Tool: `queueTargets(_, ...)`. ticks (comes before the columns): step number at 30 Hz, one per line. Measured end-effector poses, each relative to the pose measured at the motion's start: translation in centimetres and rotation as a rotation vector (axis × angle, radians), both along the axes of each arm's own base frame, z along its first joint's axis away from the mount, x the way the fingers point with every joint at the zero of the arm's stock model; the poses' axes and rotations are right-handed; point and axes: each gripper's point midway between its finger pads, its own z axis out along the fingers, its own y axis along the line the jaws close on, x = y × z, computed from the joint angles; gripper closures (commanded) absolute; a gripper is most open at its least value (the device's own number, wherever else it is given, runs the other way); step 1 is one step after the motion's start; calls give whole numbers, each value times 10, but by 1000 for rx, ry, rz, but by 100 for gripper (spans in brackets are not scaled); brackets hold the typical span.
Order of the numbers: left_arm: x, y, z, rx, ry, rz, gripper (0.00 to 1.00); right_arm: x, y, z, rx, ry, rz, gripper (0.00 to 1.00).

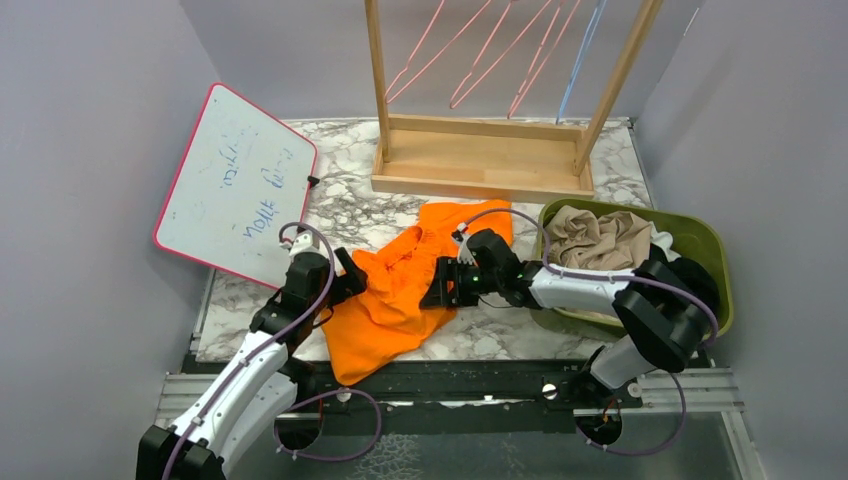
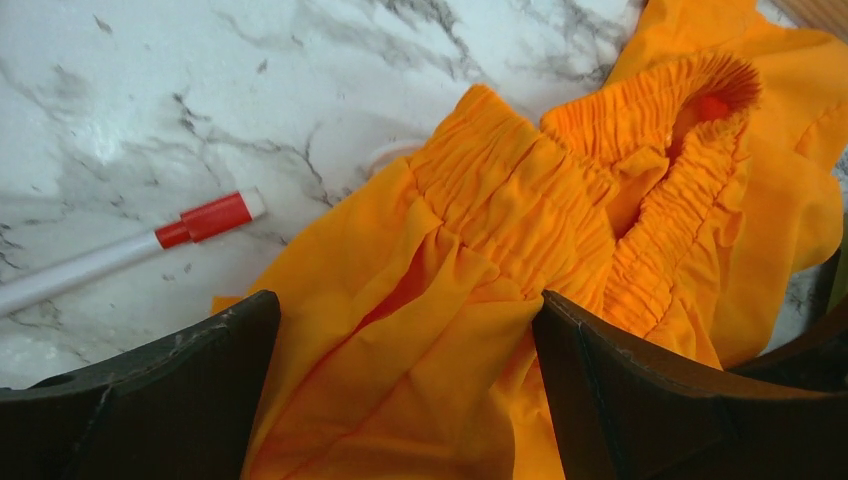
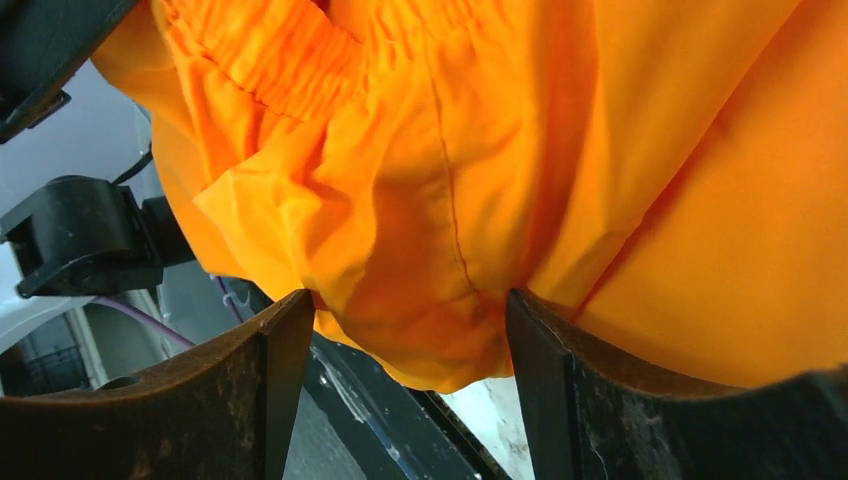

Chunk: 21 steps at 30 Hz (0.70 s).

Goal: Remove the shorts from the hanger
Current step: Pick up the shorts at the center of the board.

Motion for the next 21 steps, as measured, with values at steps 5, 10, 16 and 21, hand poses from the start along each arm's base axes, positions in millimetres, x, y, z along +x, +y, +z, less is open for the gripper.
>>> queueTargets(5,-18,-17,-25,-93,60,-65,13,-7,-1,-26,-42,81,9,31)
queueTargets(10,-31,-48,-30,-227,75,-206,37,6,12,-31,-64,89,10,36)
queueTargets(16,-52,-88,-24,-419,67,-407,45,44,25,-23,-138,-13,-30,29)
queueTargets(21,-73,-116,-16,-475,73,-559,39,68,21,-11,-207,-104,-83,24)
